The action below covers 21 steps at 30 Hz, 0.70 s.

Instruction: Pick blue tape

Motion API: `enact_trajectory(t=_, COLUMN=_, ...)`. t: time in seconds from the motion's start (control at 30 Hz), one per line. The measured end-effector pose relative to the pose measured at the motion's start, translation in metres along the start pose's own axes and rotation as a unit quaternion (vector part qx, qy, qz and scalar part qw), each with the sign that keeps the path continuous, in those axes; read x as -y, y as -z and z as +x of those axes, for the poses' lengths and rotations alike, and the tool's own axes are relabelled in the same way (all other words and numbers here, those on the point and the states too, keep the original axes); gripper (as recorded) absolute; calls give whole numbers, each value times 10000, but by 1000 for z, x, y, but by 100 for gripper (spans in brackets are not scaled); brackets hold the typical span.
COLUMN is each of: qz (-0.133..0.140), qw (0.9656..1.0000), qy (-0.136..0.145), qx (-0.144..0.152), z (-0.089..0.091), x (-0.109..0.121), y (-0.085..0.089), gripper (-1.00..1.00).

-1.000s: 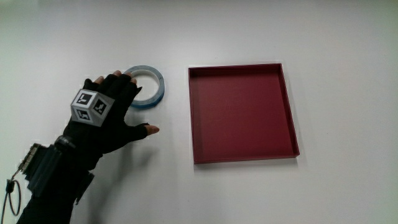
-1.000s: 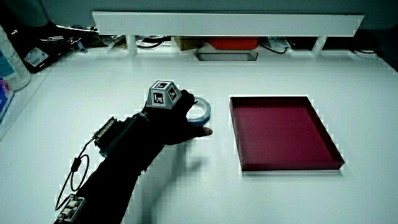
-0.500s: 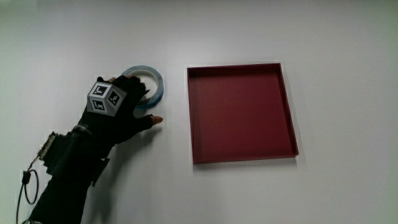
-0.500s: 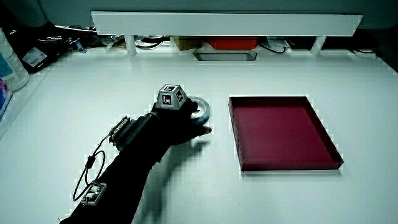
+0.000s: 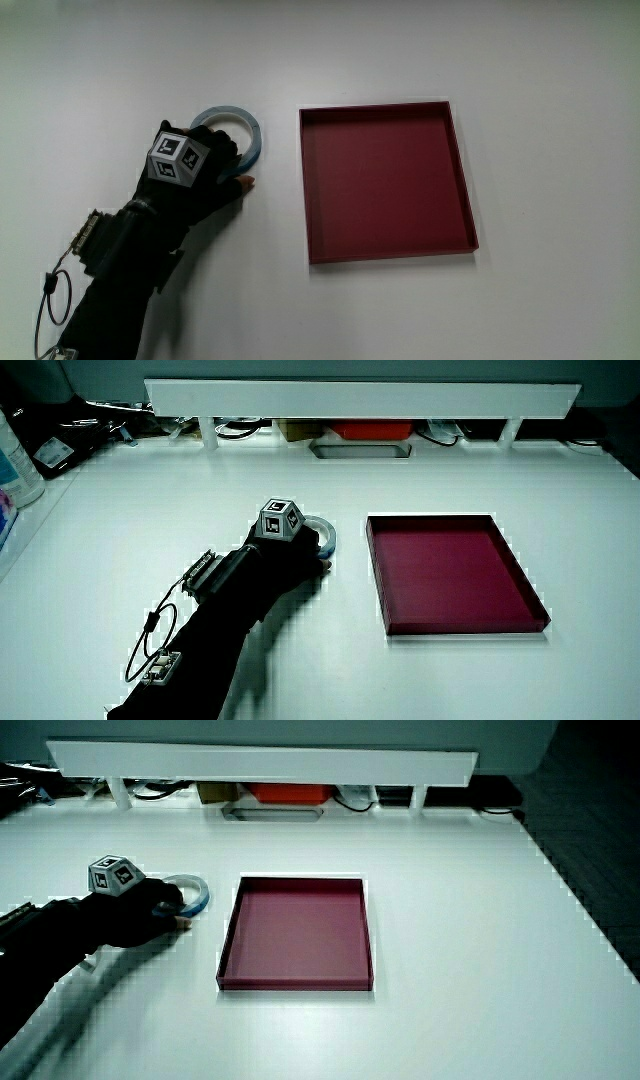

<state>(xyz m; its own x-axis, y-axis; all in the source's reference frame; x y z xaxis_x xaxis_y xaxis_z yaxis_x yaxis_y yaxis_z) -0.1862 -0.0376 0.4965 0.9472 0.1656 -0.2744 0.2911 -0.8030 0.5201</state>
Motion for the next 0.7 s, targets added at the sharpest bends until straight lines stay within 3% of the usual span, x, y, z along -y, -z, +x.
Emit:
enact_trajectory(t=0.23, qz=-15, qw=10000, qy=-45, qx=8, z=-1, x=-11, y=6, gripper=0)
enact_trajectory(t=0.37, qz=73, qw=10000, qy=-9, qx=-4, z=0, x=-12, y=7, gripper=13)
enact_trajectory(t=0.5, qz=294, qw=9993, qy=49, qx=-203, z=2, x=-13, y=8, gripper=26)
enact_trajectory(t=0.7, qz=341, qw=9992, qy=62, qx=-175, z=1, x=-15, y=13, gripper=45)
